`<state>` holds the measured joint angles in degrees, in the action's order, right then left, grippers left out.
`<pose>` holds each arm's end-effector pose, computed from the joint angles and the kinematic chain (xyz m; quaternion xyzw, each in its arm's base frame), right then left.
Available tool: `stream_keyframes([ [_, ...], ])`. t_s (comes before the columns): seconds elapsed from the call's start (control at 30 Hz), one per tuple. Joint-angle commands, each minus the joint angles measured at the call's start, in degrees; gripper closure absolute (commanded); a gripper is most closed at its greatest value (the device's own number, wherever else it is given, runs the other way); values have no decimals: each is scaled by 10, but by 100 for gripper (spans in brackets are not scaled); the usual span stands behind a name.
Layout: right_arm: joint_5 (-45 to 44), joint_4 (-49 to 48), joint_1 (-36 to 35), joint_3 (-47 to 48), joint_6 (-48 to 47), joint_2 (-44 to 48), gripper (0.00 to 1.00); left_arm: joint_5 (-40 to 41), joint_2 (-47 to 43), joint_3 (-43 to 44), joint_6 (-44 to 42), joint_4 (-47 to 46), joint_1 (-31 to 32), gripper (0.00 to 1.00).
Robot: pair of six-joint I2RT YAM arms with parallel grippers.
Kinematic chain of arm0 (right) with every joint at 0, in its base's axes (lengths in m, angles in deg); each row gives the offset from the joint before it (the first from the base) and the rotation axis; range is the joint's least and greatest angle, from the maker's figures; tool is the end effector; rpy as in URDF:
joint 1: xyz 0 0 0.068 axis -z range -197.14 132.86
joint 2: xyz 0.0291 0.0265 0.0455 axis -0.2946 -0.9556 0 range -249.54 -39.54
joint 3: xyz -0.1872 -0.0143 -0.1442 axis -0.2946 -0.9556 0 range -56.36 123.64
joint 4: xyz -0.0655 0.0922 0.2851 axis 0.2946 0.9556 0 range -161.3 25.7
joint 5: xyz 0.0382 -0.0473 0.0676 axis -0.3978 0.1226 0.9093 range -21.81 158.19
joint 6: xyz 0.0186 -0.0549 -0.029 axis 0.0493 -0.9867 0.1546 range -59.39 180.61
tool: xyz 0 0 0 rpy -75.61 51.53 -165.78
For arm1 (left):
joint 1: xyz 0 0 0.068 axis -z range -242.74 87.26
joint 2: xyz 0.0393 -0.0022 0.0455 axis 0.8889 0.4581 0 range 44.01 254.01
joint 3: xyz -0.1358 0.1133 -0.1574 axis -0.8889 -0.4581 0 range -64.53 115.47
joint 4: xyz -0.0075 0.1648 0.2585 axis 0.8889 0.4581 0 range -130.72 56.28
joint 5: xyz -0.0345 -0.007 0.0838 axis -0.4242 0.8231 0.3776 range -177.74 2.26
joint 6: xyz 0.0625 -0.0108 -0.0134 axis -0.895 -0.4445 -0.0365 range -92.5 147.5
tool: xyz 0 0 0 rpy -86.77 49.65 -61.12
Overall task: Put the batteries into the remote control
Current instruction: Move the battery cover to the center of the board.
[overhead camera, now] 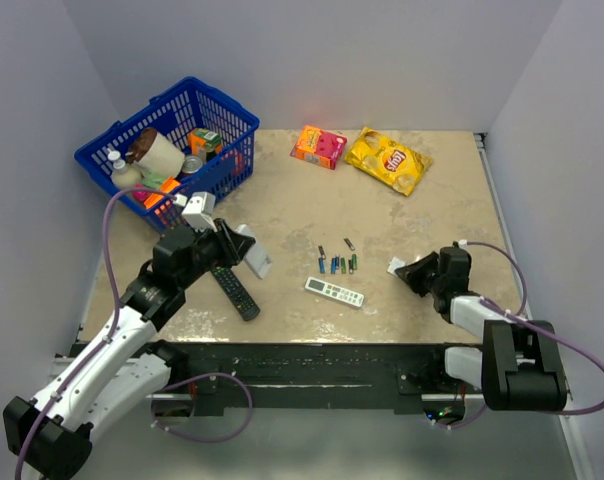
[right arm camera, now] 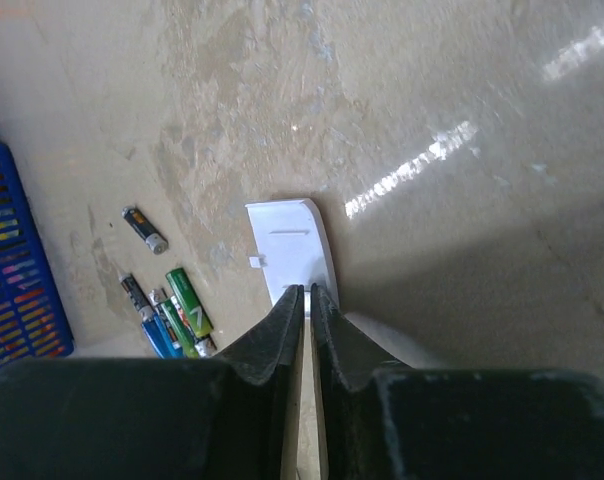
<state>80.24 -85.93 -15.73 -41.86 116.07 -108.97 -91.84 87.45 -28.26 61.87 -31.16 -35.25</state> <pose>0.2521 0.0043 0.0405 0.3909 0.8146 0.2748 0.3290 0.2402 -0.1290 0.2564 -0.0269 0.8018 -0.3311 0.4968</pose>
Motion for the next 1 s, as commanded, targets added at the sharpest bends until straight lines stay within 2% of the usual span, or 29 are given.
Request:
stream_keyframes([
  [0.0,16,-43,7,-32,30,47,89,-2,-15,23,11,-7,-3,100],
  [0.3,47,-104,26,-63,53,33,96,-5,-19,24,14,-8,-3,100],
  [0.43,27,45,25,32,-80,65,93,5,-24,28,10,-1,-3,100],
  [0.5,-10,111,26,60,-111,87,92,4,-21,26,10,-2,-2,100],
  [0.77,-67,203,26,130,-177,59,90,-7,-6,26,15,-18,-2,100],
  [0.97,-77,269,25,177,-226,13,94,-11,2,25,17,-24,-2,100],
])
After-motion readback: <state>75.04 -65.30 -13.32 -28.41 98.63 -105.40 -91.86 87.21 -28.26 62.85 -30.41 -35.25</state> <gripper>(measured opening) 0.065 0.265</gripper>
